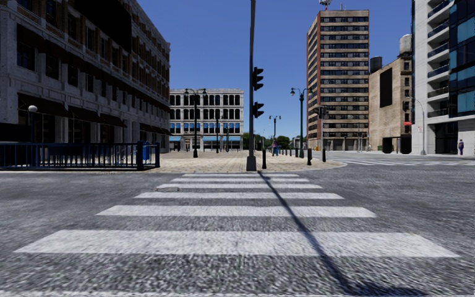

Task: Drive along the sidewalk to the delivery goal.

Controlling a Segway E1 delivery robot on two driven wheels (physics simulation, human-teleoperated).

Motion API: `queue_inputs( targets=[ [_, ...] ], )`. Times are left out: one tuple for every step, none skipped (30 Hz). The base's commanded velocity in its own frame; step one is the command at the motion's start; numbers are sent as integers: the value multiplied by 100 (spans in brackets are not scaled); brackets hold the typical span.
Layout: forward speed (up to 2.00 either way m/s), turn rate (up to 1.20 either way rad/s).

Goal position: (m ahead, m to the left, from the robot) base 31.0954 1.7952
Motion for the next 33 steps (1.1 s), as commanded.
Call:
queue_inputs(
  targets=[
    [178, 0],
    [178, 0],
    [178, 0],
    [178, 0],
    [178, 0],
    [178, 0],
    [178, 0],
    [178, 8],
    [178, 30],
    [178, 46],
    [178, 50],
    [178, 52],
    [178, 39],
    [178, 13],
    [178, 3],
    [178, 3],
    [178, 0],
    [178, 0],
    [178, 0],
    [178, 0],
    [178, 0],
    [178, 0],
    [178, 0],
    [178, 0],
    [178, 0],
    [178, 0],
    [178, 0],
    [178, 0],
    [178, 0],
    [178, 0],
    [178, 0],
    [178, 0],
    [178, 2]
  ],
)
